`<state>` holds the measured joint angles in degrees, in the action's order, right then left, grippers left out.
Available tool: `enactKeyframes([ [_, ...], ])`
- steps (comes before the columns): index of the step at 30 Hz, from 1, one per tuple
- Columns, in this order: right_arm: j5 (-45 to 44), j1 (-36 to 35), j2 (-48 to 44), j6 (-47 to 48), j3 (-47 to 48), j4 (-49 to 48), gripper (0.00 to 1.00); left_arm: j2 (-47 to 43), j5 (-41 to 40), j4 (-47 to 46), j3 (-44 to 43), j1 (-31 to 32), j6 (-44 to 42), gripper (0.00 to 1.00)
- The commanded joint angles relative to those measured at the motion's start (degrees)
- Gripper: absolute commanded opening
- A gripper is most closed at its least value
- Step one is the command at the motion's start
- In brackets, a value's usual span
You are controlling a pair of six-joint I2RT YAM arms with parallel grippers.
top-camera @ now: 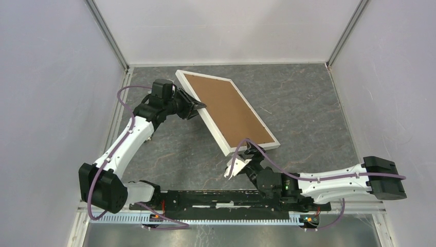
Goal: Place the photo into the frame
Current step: Turn over the photo frame at the center of the board.
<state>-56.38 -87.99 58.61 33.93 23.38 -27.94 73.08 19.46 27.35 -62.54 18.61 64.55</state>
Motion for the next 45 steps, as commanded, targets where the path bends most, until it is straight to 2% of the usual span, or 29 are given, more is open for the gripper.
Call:
enactKeyframes([
  [1, -2.9, 1.3, -0.3, 1.0, 2.3, -10.8, 0.69, -2.8, 0.4, -5.1, -4.4, -0.2, 5.1, 0.02],
  [4, -0.2, 1.7, 0.6, 2.6, 2.5, -11.2, 0.73, -2.6, 0.5, -5.5, -4.8, -0.1, 6.3, 0.02],
  [6, -3.3, 2.0, 2.1, 4.2, 3.7, -12.2, 0.68, -2.5, 0.5, -5.5, -5.3, 0.0, 6.4, 0.02],
  [7, -4.2, 2.4, 2.3, 4.6, 4.6, -12.2, 0.62, -2.5, 0.4, -5.5, -5.5, -0.1, 6.2, 0.05],
  [9, -3.3, 3.6, 1.7, 3.0, 6.4, -9.2, 0.36, -2.7, 0.2, -5.4, -6.2, -0.1, 4.6, 0.15],
  [10, -2.3, 4.3, 1.2, 1.7, 7.2, -7.2, 0.28, -3.0, -0.2, -5.6, -6.5, -0.1, 3.3, 0.22],
  [13, 0.6, 6.5, -1.2, -1.8, 9.7, -0.2, 0.00, -4.3, -0.8, -6.6, -7.2, -0.2, 0.0, 0.52],
  [16, 2.2, 8.2, -4.1, -4.0, 12.8, 5.6, 0.00, -5.3, -1.2, -4.5, -11.2, -0.2, -6.3, 0.80],
  [20, 9.8, 17.5, -7.9, -14.5, 19.8, 18.2, 0.00, -7.2, -4.6, 2.3, -18.3, -0.2, -16.3, 0.92],
  [25, 20.4, 34.3, -11.3, -29.2, 21.4, 23.2, 0.00, -9.4, -5.0, 5.9, -21.6, -0.2, -22.5, 0.95],
  [31, 34.7, 58.1, -14.0, -50.9, 20.2, 29.5, 0.00, -11.0, -1.5, 5.2, -17.1, -0.2, -22.6, 0.94],
  [36, 52.0, 85.0, -17.4, -61.4, 13.0, 29.6, 0.00, -14.1, 1.2, 4.8, -13.1, -0.1, -22.1, 0.93],
  [40, 68.4, 104.4, -16.2, -64.1, 6.1, 28.4, 0.00, -16.9, 3.7, 5.9, -10.4, 0.0, -23.9, 0.93],
  [42, 71.8, 111.0, -14.0, -62.7, 4.2, 28.5, 0.00, -18.6, 3.9, 7.5, -9.2, 0.0, -26.1, 0.93],
  [45, 70.5, 115.1, -9.7, -58.5, 3.3, 31.3, 0.00, -20.3, 3.9, 10.3, -8.0, 0.0, -30.3, 0.94],
])
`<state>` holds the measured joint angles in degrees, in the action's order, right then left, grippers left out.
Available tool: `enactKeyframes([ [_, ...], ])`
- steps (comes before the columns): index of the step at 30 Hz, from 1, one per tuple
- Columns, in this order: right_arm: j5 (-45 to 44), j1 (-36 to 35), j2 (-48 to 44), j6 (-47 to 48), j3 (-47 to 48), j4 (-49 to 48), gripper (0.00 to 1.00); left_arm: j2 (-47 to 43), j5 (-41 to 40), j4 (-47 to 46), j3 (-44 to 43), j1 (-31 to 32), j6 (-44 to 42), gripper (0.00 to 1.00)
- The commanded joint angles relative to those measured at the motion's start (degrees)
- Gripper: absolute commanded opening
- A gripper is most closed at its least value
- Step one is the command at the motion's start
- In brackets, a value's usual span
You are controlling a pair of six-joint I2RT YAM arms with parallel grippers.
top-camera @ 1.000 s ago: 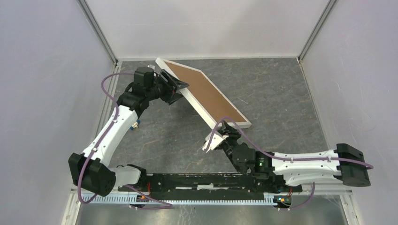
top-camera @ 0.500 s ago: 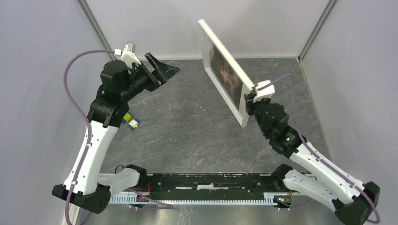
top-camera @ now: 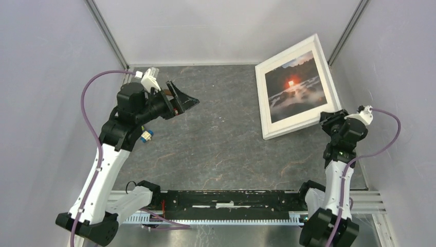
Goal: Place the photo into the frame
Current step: Turn over the photo frame at the center of the board, then reset both arms
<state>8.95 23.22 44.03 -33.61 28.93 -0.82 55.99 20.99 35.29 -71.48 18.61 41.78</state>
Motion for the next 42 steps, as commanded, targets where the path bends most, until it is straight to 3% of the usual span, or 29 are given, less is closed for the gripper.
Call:
enactKeyframes([
  [1, 3.7, 4.3, 6.7, 11.0, -1.6, 6.0, 0.00, -3.8, 2.4, 2.8, 1.6, 0.0, -8.7, 0.94],
  [3, 0.3, 4.4, 9.6, 13.2, -0.4, 8.7, 0.00, -4.7, 2.4, 3.5, 2.6, 0.0, -9.8, 0.95],
  [6, -5.4, 4.4, 10.7, 14.0, -0.9, 9.4, 0.16, -5.7, 3.5, 3.6, 3.8, 0.0, -10.0, 0.95],
  [8, -11.7, 4.4, 11.1, 14.8, 0.3, 12.1, 0.36, -6.0, 4.3, 3.6, 4.1, 0.0, -9.7, 0.94],
  [10, -16.1, 4.4, 11.1, 15.9, 1.8, 14.0, 0.50, -6.4, 5.3, 3.7, 3.8, 0.0, -9.4, 0.94],
  [14, -20.7, 4.4, 11.2, 16.7, 4.3, 17.1, 0.84, -7.4, 5.3, 4.9, 2.3, 0.0, -9.4, 0.94],
  [16, -24.5, 4.0, 11.9, 18.0, 7.9, 21.9, 0.95, -7.5, 4.7, 6.3, 0.7, 0.0, -10.2, 0.94],
  [19, -28.8, -2.5, 9.5, 20.0, 13.8, 26.0, 0.98, -7.7, 2.8, 8.4, -2.0, 0.0, -11.8, 0.94],
  [21, -28.3, -10.9, 7.4, 20.3, 18.9, 28.7, 0.98, -7.6, 1.3, 8.8, -4.1, 0.0, -12.5, 0.94],
  [24, -21.0, -23.9, 7.3, 20.3, 29.1, 34.4, 0.98, -7.0, -0.4, 9.4, -8.6, 0.0, -13.1, 0.95],
  [26, -10.9, -28.2, 7.2, 21.1, 34.7, 36.0, 0.98, -6.9, -2.5, 9.4, -11.9, 0.0, -13.1, 0.96],
  [28, 1.4, -28.5, 6.8, 22.2, 38.0, 35.3, 0.98, -6.6, -4.2, 9.4, -15.3, 0.0, -13.3, 0.96],
  [32, 6.1, -28.6, 6.8, 24.9, 49.2, 39.2, 0.98, -6.9, -8.1, 9.4, -21.7, 0.0, -14.5, 0.98],
  [38, -1.2, -28.5, 1.3, 26.7, 59.5, 35.5, 0.98, -9.2, -15.9, 7.0, -25.7, 0.0, -16.5, 1.00],
  [42, -7.4, -28.5, -2.1, 27.8, 60.9, 32.7, 0.98, -9.4, -18.1, 6.7, -27.7, 0.0, -18.5, 1.00],
])
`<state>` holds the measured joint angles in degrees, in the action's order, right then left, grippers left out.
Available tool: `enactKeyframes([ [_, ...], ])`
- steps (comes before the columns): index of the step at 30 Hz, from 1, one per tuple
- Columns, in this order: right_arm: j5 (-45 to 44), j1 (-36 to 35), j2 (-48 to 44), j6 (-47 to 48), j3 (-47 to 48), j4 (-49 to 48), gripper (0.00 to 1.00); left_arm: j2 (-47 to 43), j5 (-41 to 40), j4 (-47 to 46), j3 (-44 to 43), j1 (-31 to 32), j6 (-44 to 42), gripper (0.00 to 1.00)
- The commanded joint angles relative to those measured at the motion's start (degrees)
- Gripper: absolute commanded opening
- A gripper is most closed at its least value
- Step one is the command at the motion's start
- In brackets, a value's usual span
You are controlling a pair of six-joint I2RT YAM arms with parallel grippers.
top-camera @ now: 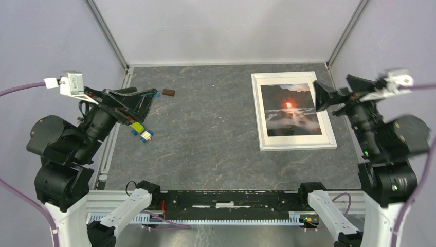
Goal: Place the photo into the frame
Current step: Reset both arms
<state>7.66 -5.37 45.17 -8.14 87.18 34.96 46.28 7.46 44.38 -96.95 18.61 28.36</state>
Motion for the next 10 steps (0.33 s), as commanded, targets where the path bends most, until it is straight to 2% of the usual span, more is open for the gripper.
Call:
enactKeyframes([
  [1, -6.9, 0.1, -4.0, 2.4, 2.4, -3.8, 0.98, 0.4, -4.9, -2.4, -2.5, 0.0, -5.5, 1.00],
  [10, -12.7, 0.1, -6.2, 2.3, -1.8, -6.7, 0.98, 0.7, -5.5, -2.4, -2.5, -0.1, -7.4, 1.00],
])
